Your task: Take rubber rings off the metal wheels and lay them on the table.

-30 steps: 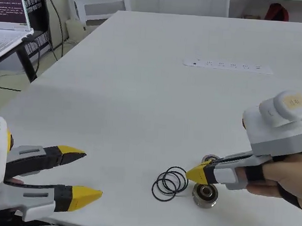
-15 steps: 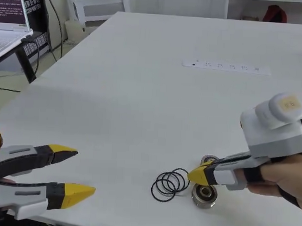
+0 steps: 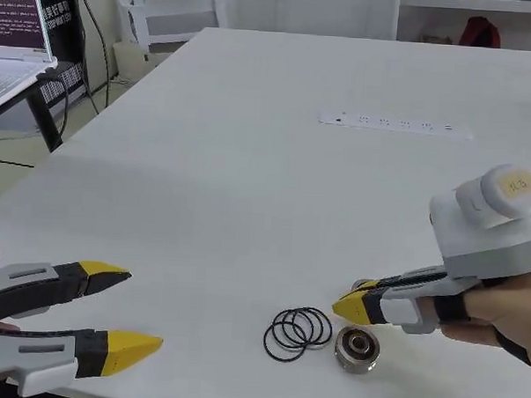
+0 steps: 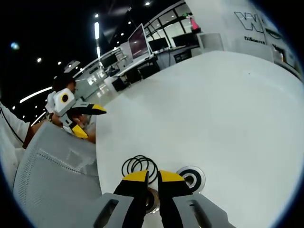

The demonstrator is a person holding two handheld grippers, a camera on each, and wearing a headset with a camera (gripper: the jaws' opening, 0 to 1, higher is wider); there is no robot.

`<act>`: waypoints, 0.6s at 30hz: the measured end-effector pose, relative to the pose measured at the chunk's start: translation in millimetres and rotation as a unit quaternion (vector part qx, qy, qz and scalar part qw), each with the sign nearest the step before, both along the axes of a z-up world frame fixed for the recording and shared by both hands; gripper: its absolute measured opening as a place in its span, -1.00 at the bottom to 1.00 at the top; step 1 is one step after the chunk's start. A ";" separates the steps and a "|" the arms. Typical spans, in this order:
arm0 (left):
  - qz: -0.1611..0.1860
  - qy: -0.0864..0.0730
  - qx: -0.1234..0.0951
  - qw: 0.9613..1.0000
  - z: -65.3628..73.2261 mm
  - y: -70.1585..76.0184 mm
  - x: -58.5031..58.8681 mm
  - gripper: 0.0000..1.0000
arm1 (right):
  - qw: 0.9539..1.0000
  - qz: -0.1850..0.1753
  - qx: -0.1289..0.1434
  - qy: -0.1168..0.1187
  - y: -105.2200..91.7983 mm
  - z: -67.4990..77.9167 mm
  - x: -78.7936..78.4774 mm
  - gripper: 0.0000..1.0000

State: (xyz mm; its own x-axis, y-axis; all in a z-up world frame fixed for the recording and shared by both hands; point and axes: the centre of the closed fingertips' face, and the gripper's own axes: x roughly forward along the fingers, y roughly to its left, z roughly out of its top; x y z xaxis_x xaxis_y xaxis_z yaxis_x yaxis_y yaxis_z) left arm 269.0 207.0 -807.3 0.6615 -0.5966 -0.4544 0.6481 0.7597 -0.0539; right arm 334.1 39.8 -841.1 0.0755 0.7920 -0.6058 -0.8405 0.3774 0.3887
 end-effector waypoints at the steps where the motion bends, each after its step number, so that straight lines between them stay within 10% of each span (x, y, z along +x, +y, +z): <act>1: 0.000 0.000 0.001 1.000 0.2 0.3 0.0 0.11 | 1.000 -0.001 0.001 -0.001 -0.4 1.4 0.3 -0.90; 18: 0.007 -0.012 -0.003 1.000 15.1 10.5 9.1 0.25 | 0.997 -0.028 0.027 -0.061 -24.9 47.7 13.6 -0.74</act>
